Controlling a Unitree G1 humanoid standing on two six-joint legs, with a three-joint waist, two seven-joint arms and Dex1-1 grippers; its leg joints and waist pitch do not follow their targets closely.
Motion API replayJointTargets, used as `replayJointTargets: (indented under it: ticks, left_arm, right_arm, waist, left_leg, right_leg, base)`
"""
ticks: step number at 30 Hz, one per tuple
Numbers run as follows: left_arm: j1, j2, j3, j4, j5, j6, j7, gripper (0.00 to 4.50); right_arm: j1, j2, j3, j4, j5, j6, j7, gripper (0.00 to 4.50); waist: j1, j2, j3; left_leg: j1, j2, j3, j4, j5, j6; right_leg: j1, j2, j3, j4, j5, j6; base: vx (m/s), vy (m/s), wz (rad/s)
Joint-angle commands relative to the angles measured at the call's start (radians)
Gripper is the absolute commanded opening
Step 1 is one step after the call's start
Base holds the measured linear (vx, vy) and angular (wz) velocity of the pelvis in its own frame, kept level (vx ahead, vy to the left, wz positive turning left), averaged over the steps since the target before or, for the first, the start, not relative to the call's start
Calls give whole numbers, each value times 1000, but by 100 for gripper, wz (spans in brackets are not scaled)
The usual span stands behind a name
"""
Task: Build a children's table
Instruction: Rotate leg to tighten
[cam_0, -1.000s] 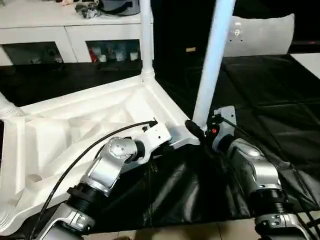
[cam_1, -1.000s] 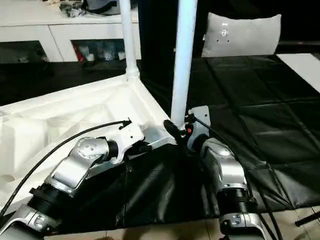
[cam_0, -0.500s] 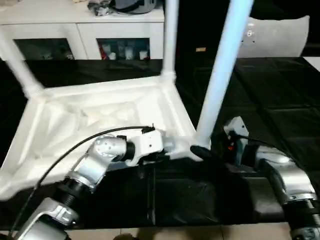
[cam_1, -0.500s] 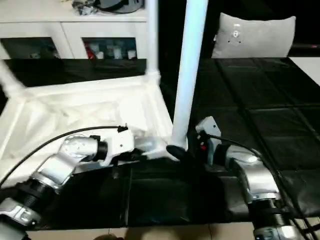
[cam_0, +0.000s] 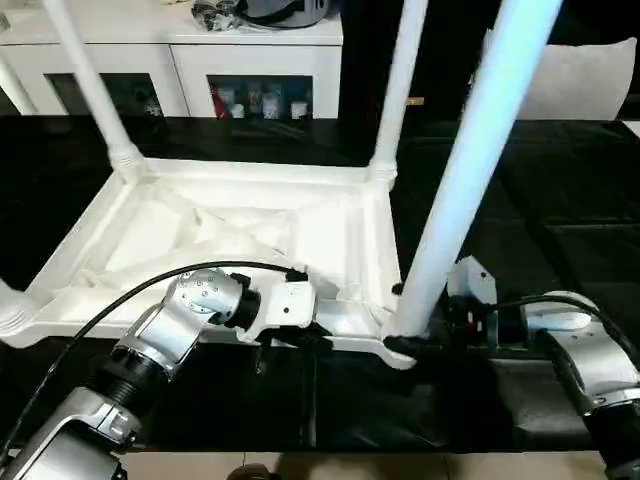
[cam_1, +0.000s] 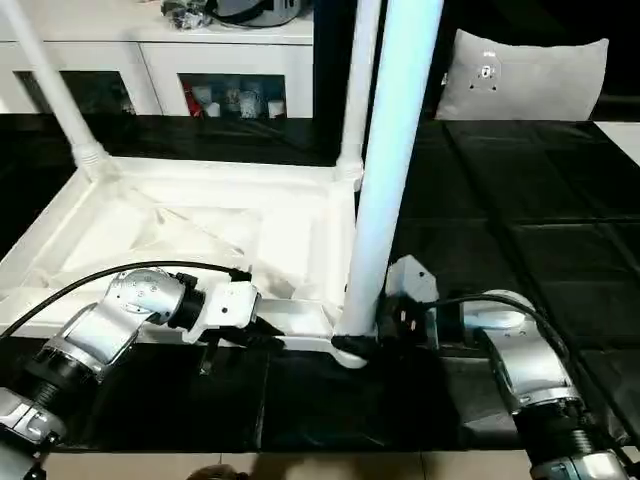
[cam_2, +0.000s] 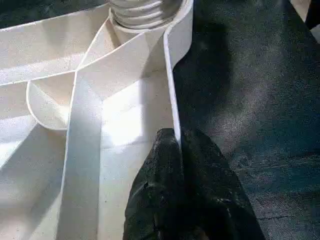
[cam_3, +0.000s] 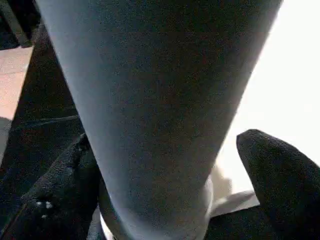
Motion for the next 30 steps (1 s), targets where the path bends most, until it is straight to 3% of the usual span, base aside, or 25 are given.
replayJointTargets:
  ticks: [1, 11, 15, 20, 21, 22, 25, 27, 28, 29, 30]
  left_arm:
    - [-10, 4, -51, -1, 20, -31, -51, 0]
    - [-7, 6, -48, 10, 14, -44, -67, 0]
    - [-5, 7, -48, 11, 12, -44, -67, 0]
    - [17, -6, -23, -26, -23, 27, -51, 0]
    - [36, -30, 15, -67, -57, 115, 2, 0]
    - [41, -37, 24, -77, -64, 135, 18, 0]
    - [73, -75, 58, -138, -88, 230, 103, 0]
    - [89, -100, 63, -171, -88, 280, 148, 0]
    - [91, -105, 63, -177, -86, 289, 157, 0]
    - [95, -114, 62, -187, -83, 305, 173, 0]
    - [95, -135, 62, -197, -76, 337, 204, 0]
  right_arm:
    - [-3, -8, 0, 3, 7, 16, 14, 387]
    - [8, -20, 9, -1, 27, 51, 42, 284]
    - [11, -17, 10, -2, 31, 66, 45, 272]
    - [22, 3, 14, -10, 32, 88, 25, 267]
    - [26, 32, 15, -13, 27, 150, -37, 267]
    - [25, 43, 13, -11, 24, 166, -60, 266]
    - [9, 126, 4, 8, 0, 222, -209, 266]
    - [-10, 187, -5, 25, -14, 249, -307, 266]
    - [-14, 201, -8, 30, -16, 256, -329, 265]
    - [-22, 224, -12, 37, -19, 268, -364, 265]
    - [-38, 263, -20, 52, -22, 286, -420, 265]
  waist:
    - [-3, -12, -58]
    - [-2, -11, -59]
    - [-2, -11, -60]
    - [-1, -10, -60]
    - [-2, -8, -60]
    - [-4, -9, -60]
    - [-15, -8, -49]
    - [-27, -13, -45]
    - [-39, -12, -41]
    - [-42, -12, -43]
    - [-60, -13, -41]
  left_leg:
    - [9, 61, -15, -63, -120, 86]
    - [9, 61, -15, -62, -121, 86]
    - [8, 61, -15, -62, -116, 85]
    - [8, 60, -15, -61, -110, 86]
    - [8, 60, -15, -61, -113, 85]
    - [7, 62, -17, -63, -104, 80]
    - [10, 58, -17, -70, -171, 56]
    - [11, 56, -21, -77, -223, 25]
    - [5, 53, -25, -83, -239, 12]
    - [8, 53, -26, -83, -249, 5]
    - [10, 53, -28, -84, -274, -6]
  right_leg:
    - [46, -90, 52, -65, -77, -229]
    - [47, -89, 50, -65, -81, -230]
    - [47, -88, 50, -63, -70, -231]
    - [47, -89, 50, -61, -60, -236]
    - [47, -88, 50, -62, -64, -236]
    - [49, -89, 49, -58, -51, -243]
    - [41, -89, 49, -75, -192, -222]
    - [43, -93, 49, -86, -316, -190]
    - [45, -91, 46, -91, -374, -165]
    - [42, -91, 47, -94, -397, -154]
    - [38, -91, 49, -97, -422, -146]
  base:
    - [0, 0, 0]
    - [0, 0, 0]
    - [0, 0, 0]
    - [0, 0, 0]
    - [0, 0, 0]
    - [0, 0, 0]
    - [0, 0, 0]
    - [0, 0, 0]
    - [0, 0, 0]
    - [0, 0, 0]
    - [0, 0, 0]
